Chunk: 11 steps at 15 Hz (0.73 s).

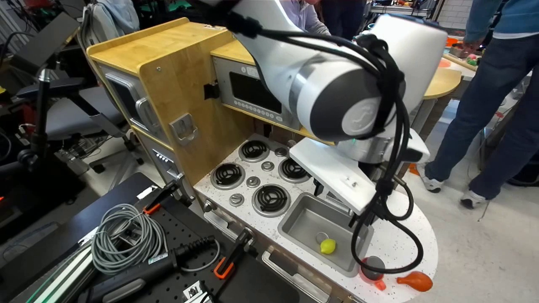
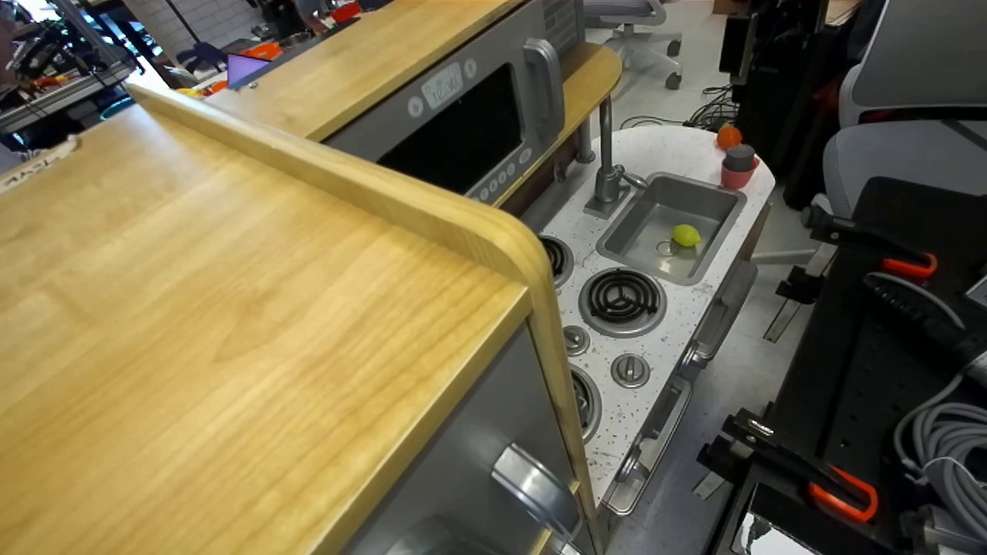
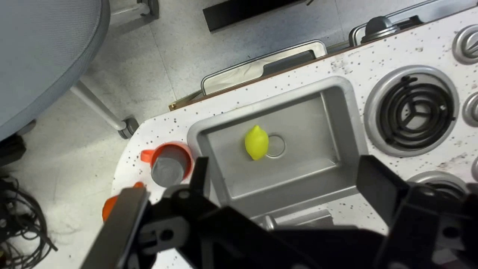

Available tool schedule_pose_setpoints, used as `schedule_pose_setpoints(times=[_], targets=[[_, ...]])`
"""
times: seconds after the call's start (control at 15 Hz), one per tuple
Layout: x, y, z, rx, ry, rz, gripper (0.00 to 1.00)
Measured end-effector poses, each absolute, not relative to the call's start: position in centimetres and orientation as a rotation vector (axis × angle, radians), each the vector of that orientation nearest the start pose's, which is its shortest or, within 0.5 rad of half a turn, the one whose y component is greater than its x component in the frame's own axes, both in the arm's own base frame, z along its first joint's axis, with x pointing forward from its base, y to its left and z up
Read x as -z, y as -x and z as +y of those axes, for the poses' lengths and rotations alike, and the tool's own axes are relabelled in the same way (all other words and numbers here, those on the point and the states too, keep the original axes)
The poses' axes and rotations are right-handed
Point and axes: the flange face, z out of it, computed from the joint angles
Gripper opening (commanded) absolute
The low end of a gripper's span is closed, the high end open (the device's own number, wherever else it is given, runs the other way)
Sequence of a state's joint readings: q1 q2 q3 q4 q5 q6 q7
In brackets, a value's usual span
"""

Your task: Remove the grey block from the stove and put it in the orange cup

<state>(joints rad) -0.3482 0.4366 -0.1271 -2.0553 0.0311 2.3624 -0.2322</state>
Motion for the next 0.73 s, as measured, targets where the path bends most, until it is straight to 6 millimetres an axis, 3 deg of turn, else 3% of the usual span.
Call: schedule_pose_setpoints(times=[0.33,0.53,0.73], targets=[[-27.3,-50.5,-21.8,-0.047,3.223,0.167,1.0],[-28.5,-48.8,-20.2,-0.057,3.177,0.14,1.0],[-28.6,-48.1,-20.0,-0.06,3.164,0.136,1.0]])
